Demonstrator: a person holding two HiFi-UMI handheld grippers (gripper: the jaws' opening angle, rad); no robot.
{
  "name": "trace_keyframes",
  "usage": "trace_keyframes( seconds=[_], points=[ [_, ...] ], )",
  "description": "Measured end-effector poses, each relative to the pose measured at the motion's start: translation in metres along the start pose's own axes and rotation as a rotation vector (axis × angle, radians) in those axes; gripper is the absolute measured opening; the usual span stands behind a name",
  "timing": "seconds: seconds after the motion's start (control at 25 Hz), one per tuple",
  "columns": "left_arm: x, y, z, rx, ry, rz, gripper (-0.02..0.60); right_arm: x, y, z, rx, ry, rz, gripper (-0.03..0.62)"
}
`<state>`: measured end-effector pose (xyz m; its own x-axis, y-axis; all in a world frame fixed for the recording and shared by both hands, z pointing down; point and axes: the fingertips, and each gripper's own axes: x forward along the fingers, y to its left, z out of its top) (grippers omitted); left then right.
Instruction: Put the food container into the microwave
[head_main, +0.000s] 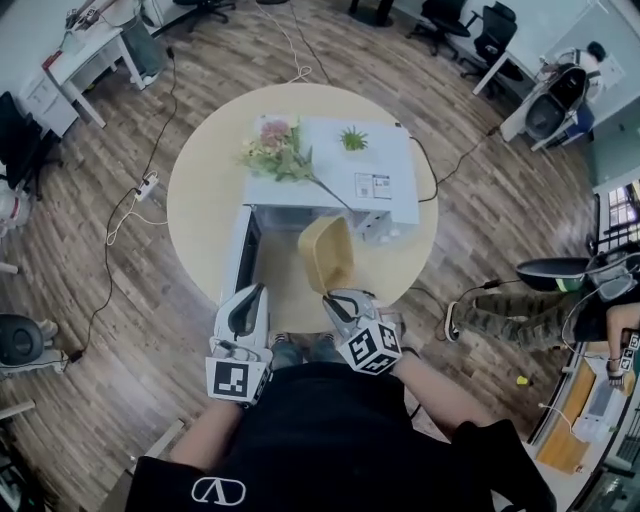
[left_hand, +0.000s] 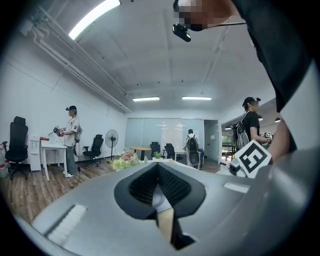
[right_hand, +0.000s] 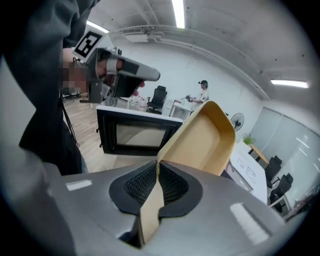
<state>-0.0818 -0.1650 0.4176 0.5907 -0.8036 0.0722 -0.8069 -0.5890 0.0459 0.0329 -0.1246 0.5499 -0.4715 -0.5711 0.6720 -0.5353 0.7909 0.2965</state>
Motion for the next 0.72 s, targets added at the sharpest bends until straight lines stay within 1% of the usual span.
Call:
trace_keyframes(
  seconds=[0.12, 0.2, 0.32, 0.4, 0.56, 0.64, 0.72],
  points=[
    [-0.002, 0.003, -0.012, -0.018, 0.004, 0.011, 0.0, 0.034, 0.009, -0.033, -0.042, 0.133, 0.077, 0.023],
    [-0.005, 0.006, -0.021, -0.027, 0.022, 0.026, 0.0, 0.056, 0.012, -0.056, -0.045, 0.217, 0.127, 0.023],
    [-0.011, 0.007, -0.034, -0.048, 0.067, 0.042, 0.0, 0.086, 0.004, -0.083, -0.052, 0.326, 0.165, 0.023],
    [-0.016, 0.007, -0.042, -0.057, 0.105, 0.048, 0.0, 0.103, -0.01, -0.093, -0.053, 0.379, 0.161, 0.023],
    [-0.026, 0.011, -0.056, -0.085, 0.144, 0.079, 0.0, 0.134, -0.045, -0.102, -0.061, 0.456, 0.123, 0.023],
    [-0.03, 0.015, -0.061, -0.1, 0.147, 0.102, 0.0, 0.147, -0.063, -0.107, -0.073, 0.498, 0.096, 0.023],
    [-0.032, 0.019, -0.061, -0.1, 0.122, 0.124, 0.0, 0.16, -0.079, -0.108, -0.079, 0.532, 0.073, 0.023]
  ],
)
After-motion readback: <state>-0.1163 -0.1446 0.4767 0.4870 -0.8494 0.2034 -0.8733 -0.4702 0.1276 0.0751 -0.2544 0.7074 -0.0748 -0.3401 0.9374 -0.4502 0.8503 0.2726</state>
